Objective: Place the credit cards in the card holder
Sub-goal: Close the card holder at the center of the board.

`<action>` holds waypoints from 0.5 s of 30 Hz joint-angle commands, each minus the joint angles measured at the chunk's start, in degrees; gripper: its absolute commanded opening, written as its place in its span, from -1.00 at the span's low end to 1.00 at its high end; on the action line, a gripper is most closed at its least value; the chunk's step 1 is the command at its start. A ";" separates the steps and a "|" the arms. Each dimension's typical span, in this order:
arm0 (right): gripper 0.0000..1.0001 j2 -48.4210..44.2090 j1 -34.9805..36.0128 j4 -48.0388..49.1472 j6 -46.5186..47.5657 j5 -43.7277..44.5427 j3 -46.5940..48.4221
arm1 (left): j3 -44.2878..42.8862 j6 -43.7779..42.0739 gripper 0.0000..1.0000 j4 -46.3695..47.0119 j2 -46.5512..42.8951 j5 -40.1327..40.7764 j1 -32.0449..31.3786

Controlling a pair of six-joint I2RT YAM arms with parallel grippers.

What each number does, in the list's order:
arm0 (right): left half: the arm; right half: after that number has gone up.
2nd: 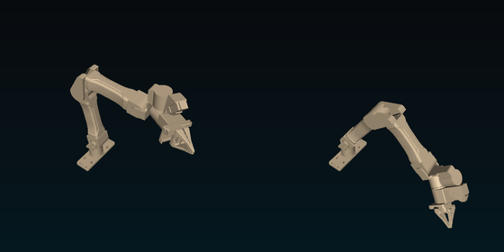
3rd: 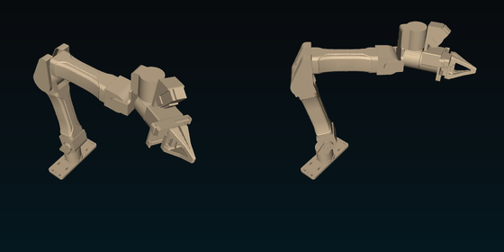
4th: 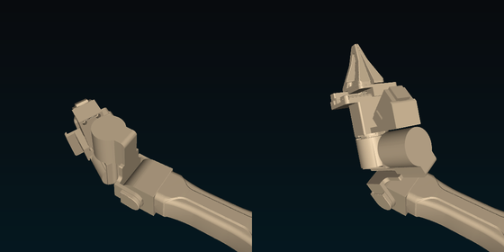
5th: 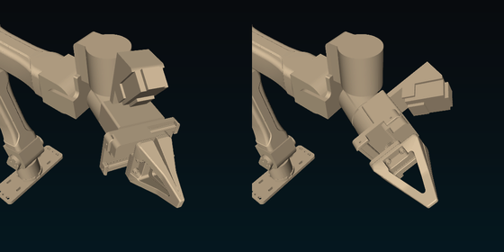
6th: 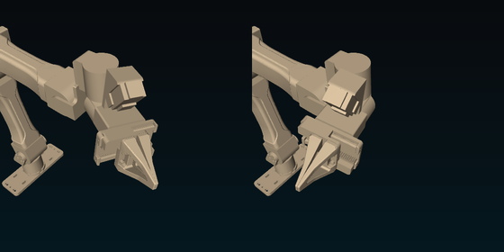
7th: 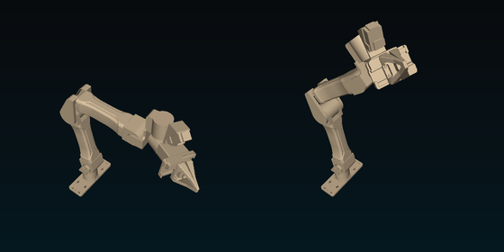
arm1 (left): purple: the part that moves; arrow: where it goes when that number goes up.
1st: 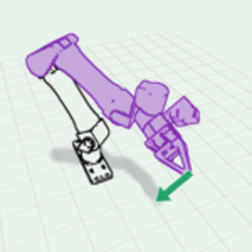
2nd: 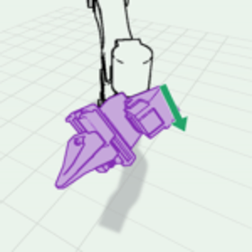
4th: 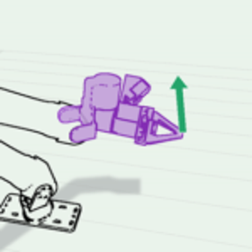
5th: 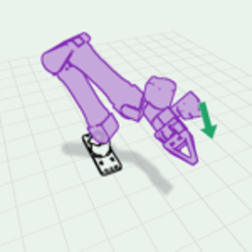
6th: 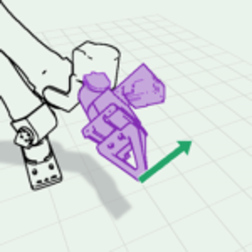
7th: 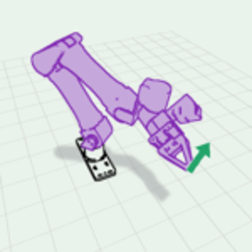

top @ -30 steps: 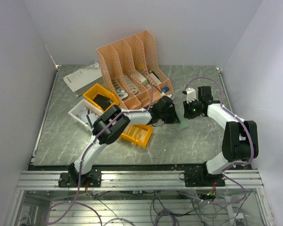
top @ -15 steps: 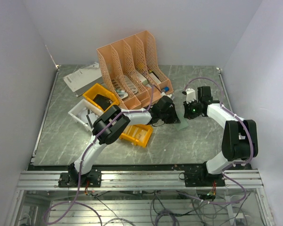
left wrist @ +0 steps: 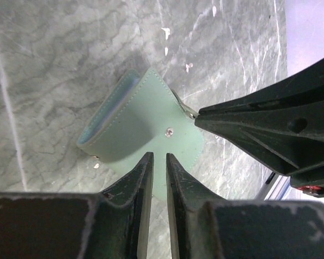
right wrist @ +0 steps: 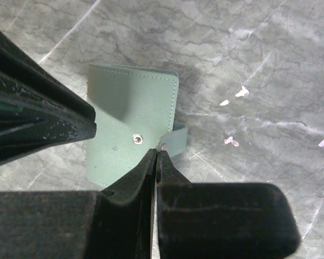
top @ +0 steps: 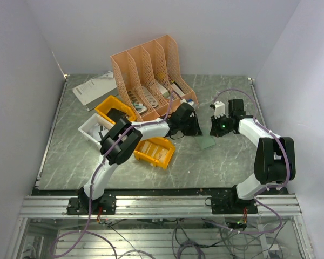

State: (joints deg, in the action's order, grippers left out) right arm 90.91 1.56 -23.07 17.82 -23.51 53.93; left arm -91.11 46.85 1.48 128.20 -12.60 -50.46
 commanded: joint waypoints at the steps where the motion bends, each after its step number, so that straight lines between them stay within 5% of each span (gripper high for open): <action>1: -1.00 0.44 -0.29 -0.53 0.60 -1.78 1.26 | -1.24 -1.99 -0.46 -0.92 -2.50 -1.11 0.59; 15: -1.00 1.45 -0.33 -2.05 2.96 -5.82 2.15 | -3.51 -2.30 -0.80 -2.71 2.94 -4.17 1.53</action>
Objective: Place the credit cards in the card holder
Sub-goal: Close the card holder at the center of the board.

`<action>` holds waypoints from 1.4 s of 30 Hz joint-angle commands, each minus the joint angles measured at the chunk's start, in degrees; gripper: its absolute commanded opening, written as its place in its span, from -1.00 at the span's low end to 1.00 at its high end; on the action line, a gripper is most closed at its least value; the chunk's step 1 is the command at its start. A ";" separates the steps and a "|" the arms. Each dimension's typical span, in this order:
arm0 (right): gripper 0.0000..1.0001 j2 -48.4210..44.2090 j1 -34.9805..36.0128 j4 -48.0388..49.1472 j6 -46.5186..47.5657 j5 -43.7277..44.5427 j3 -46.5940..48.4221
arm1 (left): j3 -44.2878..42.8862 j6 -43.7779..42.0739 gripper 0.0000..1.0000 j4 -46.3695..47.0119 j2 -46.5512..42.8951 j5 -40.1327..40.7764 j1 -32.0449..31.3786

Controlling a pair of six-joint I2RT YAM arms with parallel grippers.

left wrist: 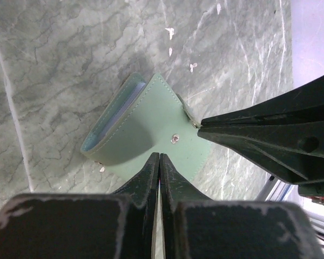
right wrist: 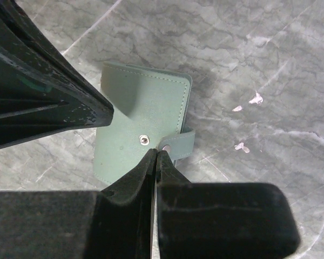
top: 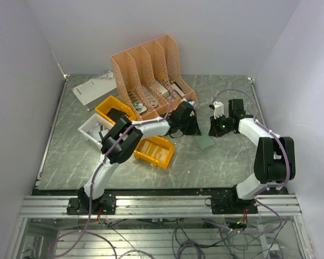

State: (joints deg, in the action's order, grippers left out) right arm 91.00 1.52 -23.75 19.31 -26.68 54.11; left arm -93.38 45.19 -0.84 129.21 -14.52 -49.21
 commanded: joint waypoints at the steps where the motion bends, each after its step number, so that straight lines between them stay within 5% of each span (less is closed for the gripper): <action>1: -1.00 1.51 -0.30 -1.56 1.66 -2.96 2.12 | -1.19 -0.53 -0.80 -0.22 2.15 -2.34 0.32; 42: -1.00 5.19 1.28 -2.66 1.76 -4.84 3.02 | 2.59 0.60 -0.86 2.68 4.39 -4.64 0.67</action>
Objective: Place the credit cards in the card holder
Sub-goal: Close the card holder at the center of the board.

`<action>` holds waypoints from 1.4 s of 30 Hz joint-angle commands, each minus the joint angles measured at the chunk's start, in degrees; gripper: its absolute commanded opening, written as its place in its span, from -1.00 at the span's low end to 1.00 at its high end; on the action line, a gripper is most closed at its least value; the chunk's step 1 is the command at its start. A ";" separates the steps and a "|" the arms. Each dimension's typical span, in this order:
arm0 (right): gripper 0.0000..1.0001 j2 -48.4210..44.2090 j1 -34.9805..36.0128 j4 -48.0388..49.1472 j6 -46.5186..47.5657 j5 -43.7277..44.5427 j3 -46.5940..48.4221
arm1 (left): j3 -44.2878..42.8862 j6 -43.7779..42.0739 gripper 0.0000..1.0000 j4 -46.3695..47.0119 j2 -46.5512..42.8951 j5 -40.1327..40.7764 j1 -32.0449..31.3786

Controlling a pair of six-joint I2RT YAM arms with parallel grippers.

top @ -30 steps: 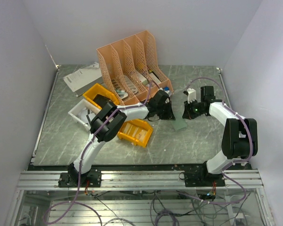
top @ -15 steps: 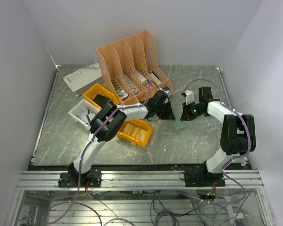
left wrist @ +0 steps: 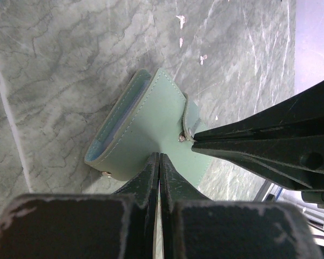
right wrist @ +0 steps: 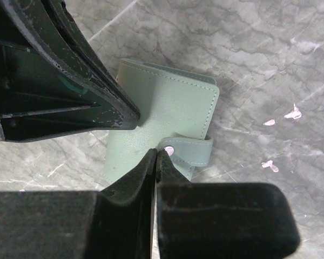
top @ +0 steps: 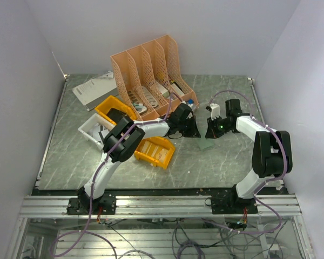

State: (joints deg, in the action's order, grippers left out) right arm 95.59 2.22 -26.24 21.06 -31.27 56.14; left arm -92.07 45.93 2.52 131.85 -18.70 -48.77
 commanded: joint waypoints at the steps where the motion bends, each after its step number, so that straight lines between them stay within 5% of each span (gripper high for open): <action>1: -1.00 0.49 0.67 -0.16 0.05 -0.20 0.93 | 1.28 -0.14 -0.86 -0.75 1.74 -0.51 0.22; 31: -1.00 3.62 3.15 0.30 -1.68 5.62 3.00 | 1.37 -0.14 -0.86 -0.67 1.29 -0.49 0.18; 34: -0.75 2.34 2.95 0.09 -1.05 3.93 2.80 | 1.39 -0.05 -0.86 -0.72 1.29 -0.49 0.22; 42: -0.68 -1.66 0.02 -0.48 -0.02 -3.18 2.32 | 1.70 0.07 -0.86 -0.57 1.29 -0.58 0.20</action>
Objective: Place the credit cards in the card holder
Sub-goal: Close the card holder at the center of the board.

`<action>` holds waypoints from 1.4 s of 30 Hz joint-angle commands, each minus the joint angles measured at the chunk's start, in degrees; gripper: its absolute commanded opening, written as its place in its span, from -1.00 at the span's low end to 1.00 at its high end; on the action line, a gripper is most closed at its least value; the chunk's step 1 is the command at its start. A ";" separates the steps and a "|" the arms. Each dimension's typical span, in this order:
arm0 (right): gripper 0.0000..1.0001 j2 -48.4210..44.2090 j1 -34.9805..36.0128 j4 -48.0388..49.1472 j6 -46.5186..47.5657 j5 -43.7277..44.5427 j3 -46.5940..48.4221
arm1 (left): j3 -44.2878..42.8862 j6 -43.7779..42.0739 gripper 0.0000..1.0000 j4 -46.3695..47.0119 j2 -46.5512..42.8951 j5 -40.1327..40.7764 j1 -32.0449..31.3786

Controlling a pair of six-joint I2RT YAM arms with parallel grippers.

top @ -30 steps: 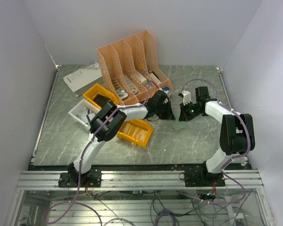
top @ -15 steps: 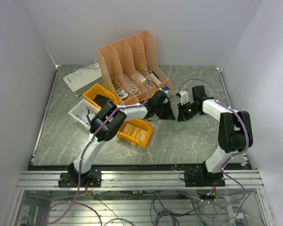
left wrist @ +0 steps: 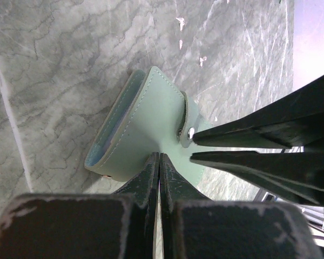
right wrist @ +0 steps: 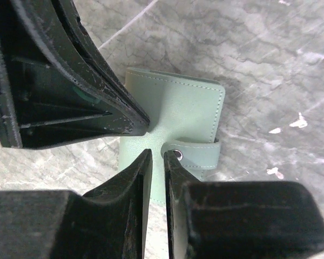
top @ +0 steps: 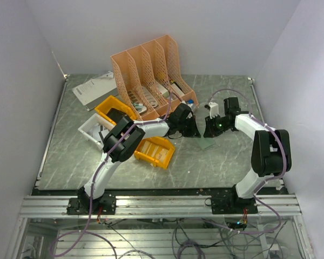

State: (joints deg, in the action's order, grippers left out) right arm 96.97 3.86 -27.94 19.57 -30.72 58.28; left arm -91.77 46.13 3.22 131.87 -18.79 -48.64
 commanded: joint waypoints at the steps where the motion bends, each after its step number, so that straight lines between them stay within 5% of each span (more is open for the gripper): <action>1: -0.67 -3.41 -1.80 1.10 1.71 -4.66 0.10 | 1.37 -0.15 -0.86 -1.28 1.20 -0.42 0.04; 16: -0.83 -2.81 -2.58 3.27 -0.19 3.62 -0.54 | 1.06 -0.34 -0.86 -1.67 1.06 -0.30 0.09; 24: -0.32 -5.36 -0.66 4.69 1.94 5.68 -2.87 | 1.15 -0.12 -0.86 -1.27 1.28 -0.64 0.05; 28: -0.22 -4.73 0.89 5.45 1.74 8.45 -2.98 | 1.32 -0.20 -0.86 -1.22 1.11 -0.68 0.12; 42: -0.42 -4.23 5.22 7.22 1.61 15.36 -3.69 | 1.43 -0.14 -0.86 -1.13 1.10 -0.72 0.07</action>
State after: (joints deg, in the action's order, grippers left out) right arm 93.23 8.10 -22.31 20.82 -18.55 55.57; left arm -91.44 46.39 3.84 131.87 -18.94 -48.62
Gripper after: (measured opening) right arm 0.316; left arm 0.077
